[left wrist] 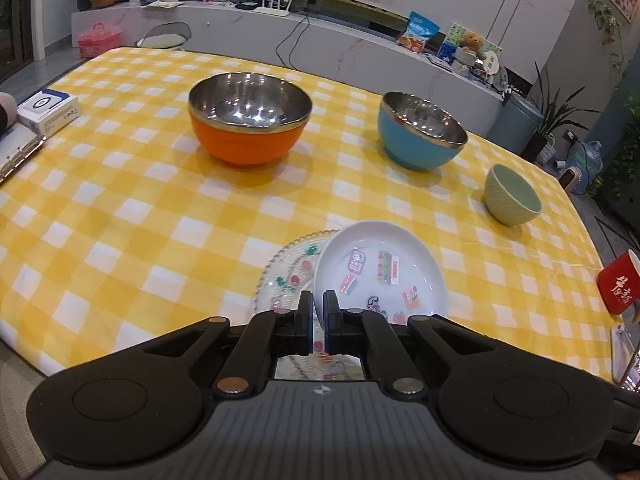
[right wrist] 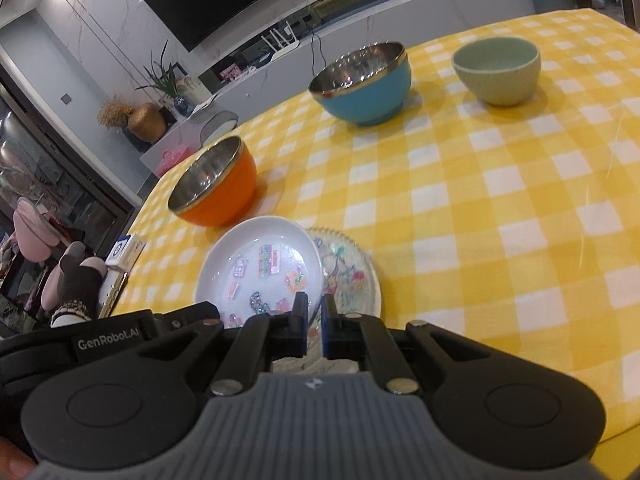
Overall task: Organize plates and bowls
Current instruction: 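Carry the small white plate with the left tool onto the glass plate, then open the left tool and pull it back from the plate stack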
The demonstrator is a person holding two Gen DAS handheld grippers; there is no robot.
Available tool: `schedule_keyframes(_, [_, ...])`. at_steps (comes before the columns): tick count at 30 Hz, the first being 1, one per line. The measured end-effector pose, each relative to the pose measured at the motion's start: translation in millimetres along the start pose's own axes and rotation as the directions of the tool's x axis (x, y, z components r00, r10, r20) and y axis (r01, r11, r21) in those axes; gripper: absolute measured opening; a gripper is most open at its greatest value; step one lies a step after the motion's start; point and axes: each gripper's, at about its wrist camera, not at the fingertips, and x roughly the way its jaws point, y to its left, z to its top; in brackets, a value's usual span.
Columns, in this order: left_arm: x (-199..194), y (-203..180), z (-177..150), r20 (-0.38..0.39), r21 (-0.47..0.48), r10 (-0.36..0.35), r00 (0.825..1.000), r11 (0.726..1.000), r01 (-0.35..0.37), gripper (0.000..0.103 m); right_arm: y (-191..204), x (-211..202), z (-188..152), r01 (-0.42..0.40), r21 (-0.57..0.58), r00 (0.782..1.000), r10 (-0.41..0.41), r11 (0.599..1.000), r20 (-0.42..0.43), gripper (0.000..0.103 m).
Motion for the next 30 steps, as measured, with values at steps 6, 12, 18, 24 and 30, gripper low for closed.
schedule_keyframes(6, [7, 10, -3, -0.024, -0.037, -0.015, 1.000, 0.999, 0.014, 0.004, 2, 4, -1, -0.002, -0.008, 1.000, 0.002, 1.000, -0.012, 0.004])
schedule_keyframes(12, [12, 9, -6, -0.034, -0.027, -0.014, 0.999, 1.000, 0.013, 0.004, -3, 9, -2, 0.007, -0.001, 1.000, -0.007, 1.000, -0.026, 0.004])
schedule_keyframes(18, [18, 11, -8, -0.050, -0.022, -0.003, 0.999, 1.000, 0.002, 0.004, -4, 15, -5, 0.013, 0.004, 0.999, -0.013, 1.000, -0.046, 0.004])
schedule_keyframes(24, [20, 12, -7, -0.058, -0.029, -0.010, 0.998, 1.000, 0.008, 0.005, -3, 16, -4, 0.019, -0.010, 0.999, -0.019, 1.000, -0.041, 0.004])
schedule_keyframes(30, [23, 13, -8, -0.081, -0.041, -0.014, 0.997, 0.999, 0.010, 0.006, -1, 16, -4, 0.027, -0.022, 0.999, -0.028, 0.999, -0.043, 0.007])
